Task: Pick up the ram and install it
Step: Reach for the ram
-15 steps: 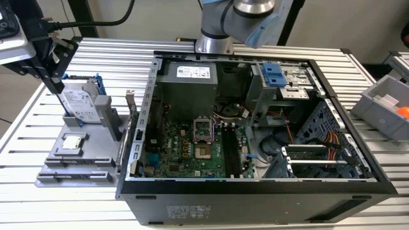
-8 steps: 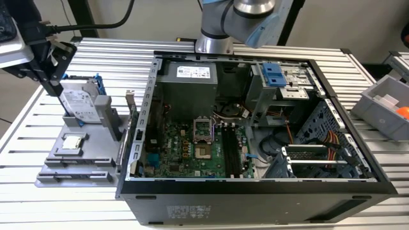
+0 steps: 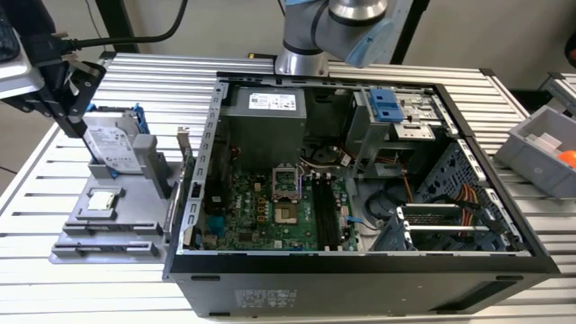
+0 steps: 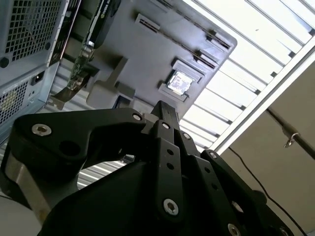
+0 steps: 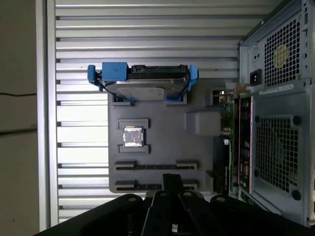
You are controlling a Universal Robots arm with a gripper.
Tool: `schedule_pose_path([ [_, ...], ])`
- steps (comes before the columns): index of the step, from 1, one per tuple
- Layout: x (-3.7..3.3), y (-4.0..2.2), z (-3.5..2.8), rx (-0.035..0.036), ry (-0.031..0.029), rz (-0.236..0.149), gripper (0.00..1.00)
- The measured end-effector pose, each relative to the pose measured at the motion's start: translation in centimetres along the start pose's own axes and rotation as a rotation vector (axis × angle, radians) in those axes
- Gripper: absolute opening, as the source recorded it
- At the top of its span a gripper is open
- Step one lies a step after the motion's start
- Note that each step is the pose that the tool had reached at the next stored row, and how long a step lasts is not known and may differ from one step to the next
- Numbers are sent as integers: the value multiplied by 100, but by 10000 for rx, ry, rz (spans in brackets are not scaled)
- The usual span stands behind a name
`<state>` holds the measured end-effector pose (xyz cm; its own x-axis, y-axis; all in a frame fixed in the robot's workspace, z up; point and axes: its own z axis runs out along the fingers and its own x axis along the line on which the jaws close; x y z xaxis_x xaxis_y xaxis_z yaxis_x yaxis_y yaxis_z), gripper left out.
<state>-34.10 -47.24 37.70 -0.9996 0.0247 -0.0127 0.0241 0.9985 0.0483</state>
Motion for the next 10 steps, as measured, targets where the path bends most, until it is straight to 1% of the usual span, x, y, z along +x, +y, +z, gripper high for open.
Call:
schedule_pose_path([
  [5,1,-18,11,-3,9,-19,0],
  [10,9,-23,23,-2,13,-21,0],
])
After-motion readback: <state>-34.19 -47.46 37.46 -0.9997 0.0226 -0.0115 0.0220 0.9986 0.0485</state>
